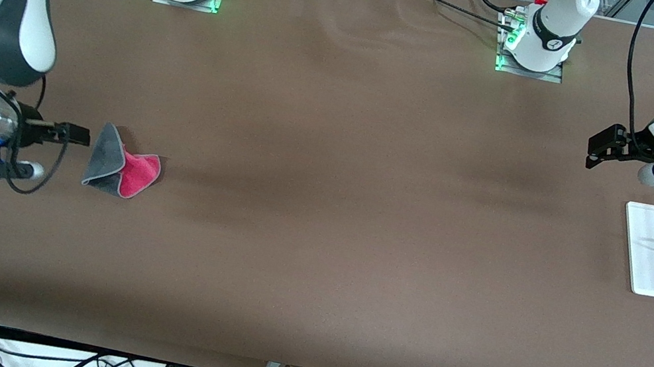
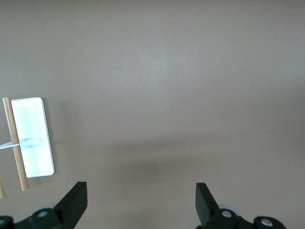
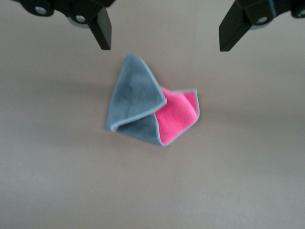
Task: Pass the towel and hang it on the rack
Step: 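Lower the right gripper onto the towel fold and close it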
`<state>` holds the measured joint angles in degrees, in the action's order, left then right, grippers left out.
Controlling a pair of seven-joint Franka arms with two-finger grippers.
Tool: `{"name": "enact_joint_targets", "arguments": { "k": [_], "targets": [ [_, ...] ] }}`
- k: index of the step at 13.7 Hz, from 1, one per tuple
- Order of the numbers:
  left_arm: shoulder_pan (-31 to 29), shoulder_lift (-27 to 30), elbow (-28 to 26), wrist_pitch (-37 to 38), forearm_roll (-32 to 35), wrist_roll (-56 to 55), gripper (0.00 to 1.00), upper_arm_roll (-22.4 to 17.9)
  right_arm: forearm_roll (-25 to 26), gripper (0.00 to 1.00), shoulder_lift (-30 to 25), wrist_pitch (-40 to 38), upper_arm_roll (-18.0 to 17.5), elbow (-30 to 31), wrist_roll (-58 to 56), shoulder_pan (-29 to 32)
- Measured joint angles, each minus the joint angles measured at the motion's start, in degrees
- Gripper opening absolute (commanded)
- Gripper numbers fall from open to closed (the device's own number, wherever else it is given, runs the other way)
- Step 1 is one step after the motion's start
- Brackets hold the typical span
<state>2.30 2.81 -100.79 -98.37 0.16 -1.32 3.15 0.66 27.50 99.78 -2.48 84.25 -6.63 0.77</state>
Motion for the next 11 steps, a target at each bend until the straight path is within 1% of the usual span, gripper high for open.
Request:
{"name": "enact_joint_targets", "arguments": {
  "k": [3, 8, 11],
  "targets": [
    [0.00, 0.00, 0.00, 0.01, 0.00, 0.00, 1.00, 0.00, 0.00, 1.00, 4.14, 4.77, -0.01, 0.00, 0.10, -1.04],
    [-0.01, 0.00, 0.00, 0.04, 0.00, 0.00, 1.00, 0.00, 0.31, 1.00, 9.78, 14.14, 0.07, 0.61, 0.01, -1.06],
    [-0.01, 0.00, 0.00, 0.05, 0.00, 0.00, 1.00, 0.00, 1.62, 1.00, 10.27, 21.05, 0.09, 5.14, -0.01, -1.06]
  ]
}}
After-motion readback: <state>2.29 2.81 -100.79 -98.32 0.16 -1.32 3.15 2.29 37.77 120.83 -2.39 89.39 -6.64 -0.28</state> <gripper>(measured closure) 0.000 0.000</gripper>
